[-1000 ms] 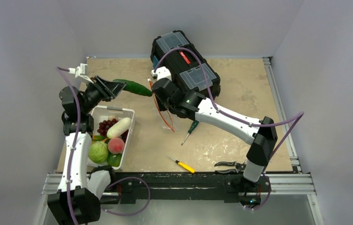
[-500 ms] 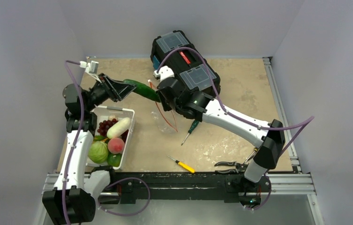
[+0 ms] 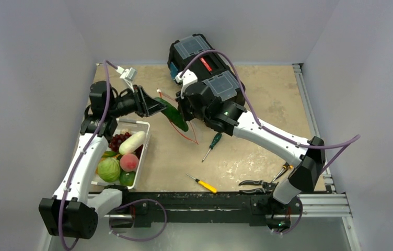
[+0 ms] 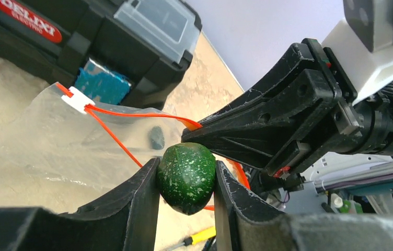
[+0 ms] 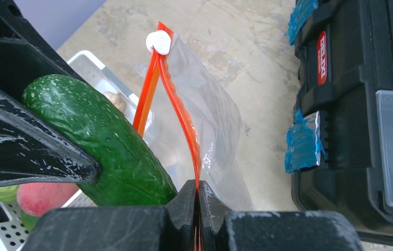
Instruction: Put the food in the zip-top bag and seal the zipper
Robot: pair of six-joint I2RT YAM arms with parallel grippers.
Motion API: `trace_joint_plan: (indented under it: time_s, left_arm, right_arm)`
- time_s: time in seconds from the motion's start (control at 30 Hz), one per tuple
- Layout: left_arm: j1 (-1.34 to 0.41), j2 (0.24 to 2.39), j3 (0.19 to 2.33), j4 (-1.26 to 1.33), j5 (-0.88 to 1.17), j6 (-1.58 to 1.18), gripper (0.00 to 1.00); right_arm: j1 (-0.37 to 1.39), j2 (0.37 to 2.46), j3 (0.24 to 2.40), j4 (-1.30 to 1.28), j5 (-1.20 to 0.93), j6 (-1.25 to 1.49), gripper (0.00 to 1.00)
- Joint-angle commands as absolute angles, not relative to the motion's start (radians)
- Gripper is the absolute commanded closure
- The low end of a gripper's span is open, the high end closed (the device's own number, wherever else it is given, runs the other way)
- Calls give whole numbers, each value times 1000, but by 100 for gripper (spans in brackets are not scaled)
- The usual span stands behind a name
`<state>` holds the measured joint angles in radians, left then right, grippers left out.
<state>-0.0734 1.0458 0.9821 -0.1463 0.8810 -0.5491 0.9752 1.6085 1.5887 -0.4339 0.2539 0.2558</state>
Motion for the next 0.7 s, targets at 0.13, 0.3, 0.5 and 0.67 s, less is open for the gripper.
trace_joint_plan:
  time_s: [0.13,0.3,0.5,0.67]
  left_arm:
    - [-201,1217,1307,-539,793,-414,100]
    - [-214,1211,1258,-503,801,-382,100]
    - [-222,1208,1176,-497,767,-316,100]
    - [-244,1208,1167,-535,691,-295,100]
  right_arm:
    - [982,1602,1577,-372,187,284,100]
    - [982,1631,1600,-369,177,321,100]
    - [982,1610,1557,-334,174,337,100]
    - [983,1612,1557,-332,166,341,100]
